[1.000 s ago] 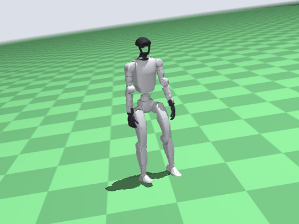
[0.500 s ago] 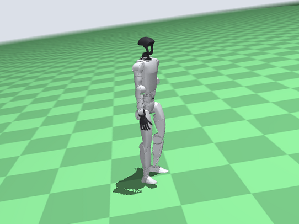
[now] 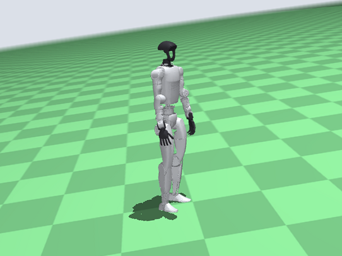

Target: Stand up

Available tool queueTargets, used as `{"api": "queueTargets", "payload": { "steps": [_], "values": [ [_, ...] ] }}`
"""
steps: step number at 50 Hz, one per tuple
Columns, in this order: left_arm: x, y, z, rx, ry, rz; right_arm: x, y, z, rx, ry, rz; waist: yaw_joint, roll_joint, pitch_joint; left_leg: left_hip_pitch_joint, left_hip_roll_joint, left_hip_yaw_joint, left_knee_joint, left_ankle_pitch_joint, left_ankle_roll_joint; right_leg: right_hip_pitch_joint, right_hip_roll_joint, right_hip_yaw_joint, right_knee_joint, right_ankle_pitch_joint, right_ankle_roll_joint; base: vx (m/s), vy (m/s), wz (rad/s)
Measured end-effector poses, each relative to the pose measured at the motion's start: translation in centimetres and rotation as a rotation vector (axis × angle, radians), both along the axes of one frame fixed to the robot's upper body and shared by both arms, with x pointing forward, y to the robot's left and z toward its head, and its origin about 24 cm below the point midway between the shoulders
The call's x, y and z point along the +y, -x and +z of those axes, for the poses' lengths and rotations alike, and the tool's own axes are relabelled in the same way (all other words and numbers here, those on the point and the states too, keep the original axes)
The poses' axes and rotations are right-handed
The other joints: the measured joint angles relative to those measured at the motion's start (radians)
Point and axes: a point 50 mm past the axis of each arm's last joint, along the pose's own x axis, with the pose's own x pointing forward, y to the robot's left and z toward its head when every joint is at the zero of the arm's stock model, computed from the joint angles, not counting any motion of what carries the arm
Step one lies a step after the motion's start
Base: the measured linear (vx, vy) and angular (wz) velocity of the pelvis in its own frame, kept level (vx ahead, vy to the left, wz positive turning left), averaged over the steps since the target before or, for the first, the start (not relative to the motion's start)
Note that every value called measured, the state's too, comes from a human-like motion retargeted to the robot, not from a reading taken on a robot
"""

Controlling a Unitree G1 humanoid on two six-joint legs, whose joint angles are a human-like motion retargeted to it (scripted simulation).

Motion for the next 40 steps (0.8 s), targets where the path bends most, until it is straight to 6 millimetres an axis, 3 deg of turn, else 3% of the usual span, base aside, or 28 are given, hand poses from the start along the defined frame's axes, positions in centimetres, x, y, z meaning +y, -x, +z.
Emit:
{"api": "queueTargets", "payload": {
  "steps": [5, 11, 17, 21, 23, 27, 30, 32, 36, 40],
  "values": [
    [0.4, 1.0, 0.0, 0.032, -0.005, 0.028, -0.4, 0.9, -0.1, 0.029, -0.009, -0.062, -0.022, 0.001, 0.013, 0.001, -0.002, 0.031, 0.003, -0.010, 0.009, -0.015, 0.000, 0.014, -0.010, 0.021, -0.004, -0.04, 0.05, -0.32],
    [0.3, 4.6, -0.2, 0.145, 0.001, 0.080, -1.3, 2.6, -0.1, 0.076, 0.002, -0.125, -0.033, -0.008, 0.012, -0.002, -0.010, 0.040, 0.036, -0.055, 0.020, -0.022, -0.004, 0.026, -0.028, 0.040, -0.008, -0.01, 0.03, -0.45],
    [-0.8, 8.0, -0.3, 0.244, 0.020, 0.116, -2.5, 4.6, -0.1, 0.122, 0.022, -0.193, -0.028, -0.011, 0.016, 0.015, -0.025, 0.019, 0.057, -0.102, 0.030, -0.033, -0.012, 0.070, 0.007, 0.041, 0.006, 0.03, 0.07, -0.48],
    [-1.7, 8.9, -0.4, 0.259, 0.024, 0.123, -3.0, 6.0, 0.0, 0.153, 0.035, -0.247, -0.037, 0.010, 0.005, 0.012, -0.016, 0.013, 0.051, -0.117, 0.035, -0.118, -0.017, 0.149, 0.137, 0.053, 0.031, 0.03, 0.10, -0.30],
    [-1.9, 8.5, -0.5, 0.251, 0.027, 0.114, -3.1, 6.7, 0.0, 0.162, 0.032, -0.293, -0.046, 0.034, -0.001, -0.003, 0.004, 0.007, 0.050, -0.119, 0.038, -0.206, -0.025, 0.181, 0.264, 0.092, 0.023, 0.01, 0.14, 0.08],
    [-2.1, 6.9, -0.6, 0.219, 0.029, 0.075, -2.9, 8.6, 0.1, 0.203, 0.004, -0.385, -0.079, 0.076, 0.016, -0.020, 0.054, -0.027, 0.062, -0.118, 0.037, -0.371, 0.033, 0.289, 0.498, 0.132, -0.067, 0.06, 0.14, 0.65],
    [-1.8, 5.1, -0.6, 0.175, 0.025, 0.048, -2.7, 10.4, 0.2, 0.257, -0.016, -0.421, -0.116, 0.068, 0.033, -0.021, 0.045, -0.070, 0.077, -0.120, 0.040, -0.401, 0.140, 0.430, 0.481, 0.115, 0.060, 0.09, 0.07, 1.25],
    [-1.7, 3.7, -0.5, 0.138, 0.021, 0.039, -2.6, 11.5, 0.3, 0.293, -0.020, -0.419, -0.129, 0.055, 0.038, -0.015, 0.029, -0.090, 0.079, -0.122, 0.043, -0.406, 0.203, 0.515, 0.413, 0.105, 0.103, 0.19, 0.09, 1.13],
    [-1.5, 1.0, -0.3, 0.060, 0.029, 0.030, -2.5, 13.2, 0.6, 0.344, -0.020, -0.388, -0.138, 0.030, 0.047, 0.015, 0.000, -0.101, 0.070, -0.131, 0.050, -0.423, 0.176, 0.439, 0.251, 0.084, 0.058, 0.29, 0.09, 0.87],
    [-1.2, -1.5, 0.1, -0.007, 0.032, 0.012, -2.3, 13.5, 0.6, 0.355, -0.035, -0.369, -0.147, 0.005, 0.066, 0.059, -0.041, -0.154, 0.061, -0.145, 0.053, -0.418, 0.153, 0.362, 0.076, 0.054, 0.039, 0.41, 0.05, 0.89]
  ]
}}
